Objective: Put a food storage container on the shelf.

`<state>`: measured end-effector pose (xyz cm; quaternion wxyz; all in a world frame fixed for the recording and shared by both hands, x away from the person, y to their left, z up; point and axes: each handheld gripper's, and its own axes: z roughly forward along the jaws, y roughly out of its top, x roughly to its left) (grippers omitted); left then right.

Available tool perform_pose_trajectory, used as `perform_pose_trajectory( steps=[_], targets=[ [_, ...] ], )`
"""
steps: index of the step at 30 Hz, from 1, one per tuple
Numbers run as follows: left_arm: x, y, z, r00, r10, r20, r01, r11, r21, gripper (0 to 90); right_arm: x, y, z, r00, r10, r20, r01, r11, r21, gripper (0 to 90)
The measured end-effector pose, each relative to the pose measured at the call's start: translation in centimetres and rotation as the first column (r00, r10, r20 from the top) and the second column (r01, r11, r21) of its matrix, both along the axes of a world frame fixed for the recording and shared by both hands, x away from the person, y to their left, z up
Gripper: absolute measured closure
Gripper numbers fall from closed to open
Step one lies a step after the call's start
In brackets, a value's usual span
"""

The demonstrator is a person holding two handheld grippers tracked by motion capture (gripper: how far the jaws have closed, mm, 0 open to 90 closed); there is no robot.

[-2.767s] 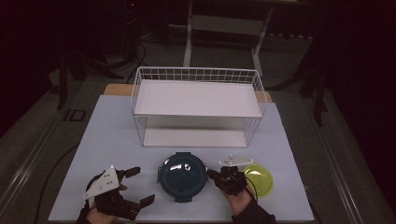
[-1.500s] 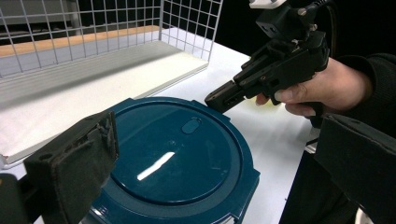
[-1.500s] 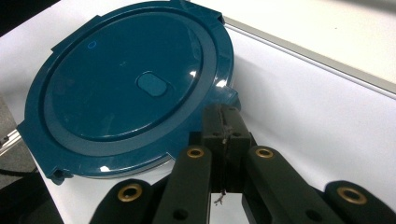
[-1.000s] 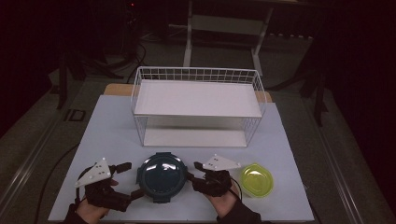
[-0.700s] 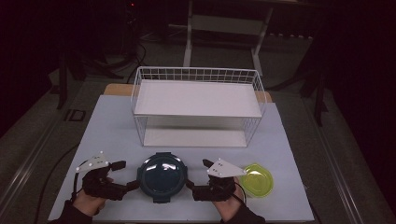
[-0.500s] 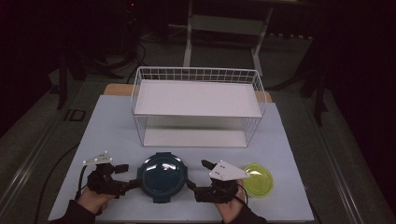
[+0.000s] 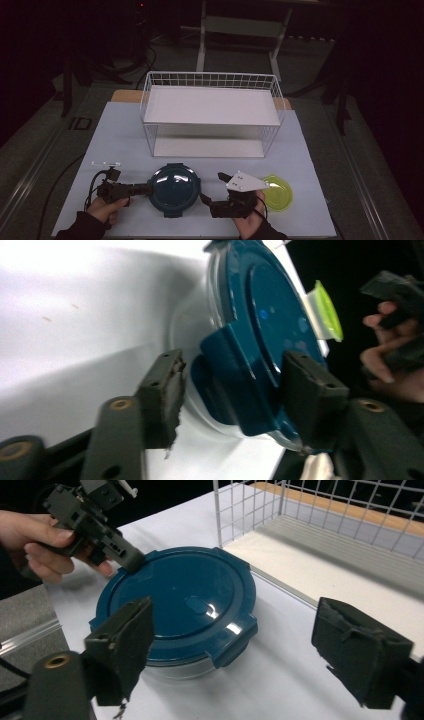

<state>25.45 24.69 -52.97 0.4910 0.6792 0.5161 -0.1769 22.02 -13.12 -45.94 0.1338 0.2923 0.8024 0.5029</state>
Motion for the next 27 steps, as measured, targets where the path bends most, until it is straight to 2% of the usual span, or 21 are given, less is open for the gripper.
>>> perform_pose_trajectory(
  steps=[2, 6, 7, 10, 11, 12, 13, 15, 16, 17, 18, 19, 20, 21, 22, 23, 24, 25, 27],
  targets=[
    [0.1, -0.1, 0.0, 0.9999, -0.006, -0.010, 0.006, 1.0000, -0.003, 47.0, 0.1, 0.0, -0.1, 0.9998, 0.000, -0.020, 0.000, 1.000, 0.004, 15.0],
    [0.1, -0.1, 0.1, 1.0000, -0.007, 0.006, 0.007, 0.9999, 0.010, 48.4, 0.3, 0.2, -0.3, 0.9984, -0.016, -0.054, 0.015, 1.000, -0.011, 11.1],
    [0.1, -0.1, 0.2, 0.9999, -0.006, 0.012, 0.005, 0.9999, 0.015, 48.8, 0.4, 0.3, -0.5, 0.9971, -0.003, -0.076, 0.002, 1.000, -0.009, 10.4],
    [-0.2, 0.0, 0.6, 0.9989, -0.008, 0.047, 0.007, 0.9995, 0.031, 50.9, 0.8, 0.6, -1.2, 0.9871, 0.006, -0.160, -0.007, 1.000, -0.004, 10.5],
    [-0.2, 0.0, 0.6, 0.9989, -0.008, 0.047, 0.007, 0.9995, 0.031, 51.8, 0.8, 0.6, -1.2, 0.9871, 0.006, -0.160, -0.007, 1.000, -0.004, 10.5],
    [-0.4, 0.0, 0.8, 0.9971, -0.016, 0.074, 0.012, 0.9987, 0.049, 51.8, 1.0, 0.7, -1.4, 0.9818, 0.002, -0.190, -0.003, 1.000, -0.005, 11.5],
    [-0.5, -0.1, 0.8, 0.9970, -0.014, 0.076, 0.010, 0.9986, 0.051, 52.5, 1.2, 0.6, -1.7, 0.9751, 0.009, -0.221, -0.009, 1.000, 0.001, 13.9],
    [-0.7, 0.1, 0.9, 0.9952, 0.006, 0.097, -0.012, 0.9984, 0.055, 53.9, 1.4, 0.7, -1.9, 0.9699, 0.005, -0.243, -0.005, 1.000, -0.001, 16.7],
    [-0.7, 0.3, 1.1, 0.9945, 0.024, 0.102, -0.029, 0.9985, 0.046, 62.9, 1.6, 0.7, -2.0, 0.9660, 0.008, -0.259, -0.007, 1.000, 0.003, 17.7],
    [-0.8, 0.6, 1.3, 0.9908, 0.028, 0.133, -0.034, 0.9983, 0.048, 69.0, 1.7, 0.7, -2.2, 0.9622, 0.006, -0.272, -0.005, 1.000, 0.006, 19.3],
    [-0.9, 0.7, 1.6, 0.9858, 0.050, 0.160, -0.056, 0.9977, 0.038, 71.4, 1.9, 0.7, -2.3, 0.9572, 0.006, -0.289, -0.001, 1.000, 0.017, 20.0],
    [-0.8, 0.8, 1.9, 0.9869, 0.050, 0.153, -0.058, 0.9971, 0.048, 89.0, 2.0, 0.7, -2.4, 0.9520, 0.009, -0.306, -0.002, 1.000, 0.023, 20.4],
    [-0.8, 0.6, 2.2, 0.9865, 0.042, 0.158, -0.053, 0.9963, 0.068, 88.7, 2.2, 0.7, -2.5, 0.9506, 0.001, -0.310, 0.006, 1.000, 0.022, 20.7],
    [-0.7, 0.6, 2.2, 0.9906, 0.040, 0.131, -0.049, 0.9966, 0.067, 87.5, 2.3, 0.8, -2.6, 0.9488, 0.001, -0.316, 0.007, 1.000, 0.024, 21.1],
    [-0.7, 0.6, 2.2, 0.9906, 0.040, 0.131, -0.049, 0.9966, 0.067, 78.6, 2.3, 0.8, -2.6, 0.9488, 0.001, -0.316, 0.007, 1.000, 0.024, 21.1],
    [-0.6, 0.2, 1.8, 0.9957, 0.015, 0.092, -0.022, 0.9961, 0.085, 78.6, 2.3, 0.8, -2.6, 0.9491, 0.001, -0.315, 0.006, 1.000, 0.021, 21.1],
    [-0.9, -0.1, 1.3, 0.9975, 0.021, 0.068, -0.027, 0.9948, 0.098, 53.5, 2.3, 0.7, -2.6, 0.9495, -0.003, -0.314, 0.008, 1.000, 0.015, 21.0],
    [-0.9, -0.1, 1.3, 0.9975, 0.021, 0.068, -0.027, 0.9948, 0.098, 50.1, 2.3, 0.7, -2.6, 0.9495, -0.003, -0.314, 0.008, 1.000, 0.015, 21.0],
    [-1.0, -0.2, 0.6, 0.9993, 0.035, 0.013, -0.035, 0.9980, 0.053, 46.6, 2.3, 0.6, -2.6, 0.9522, -0.010, -0.305, 0.013, 1.000, 0.006, 21.0]
  ],
)
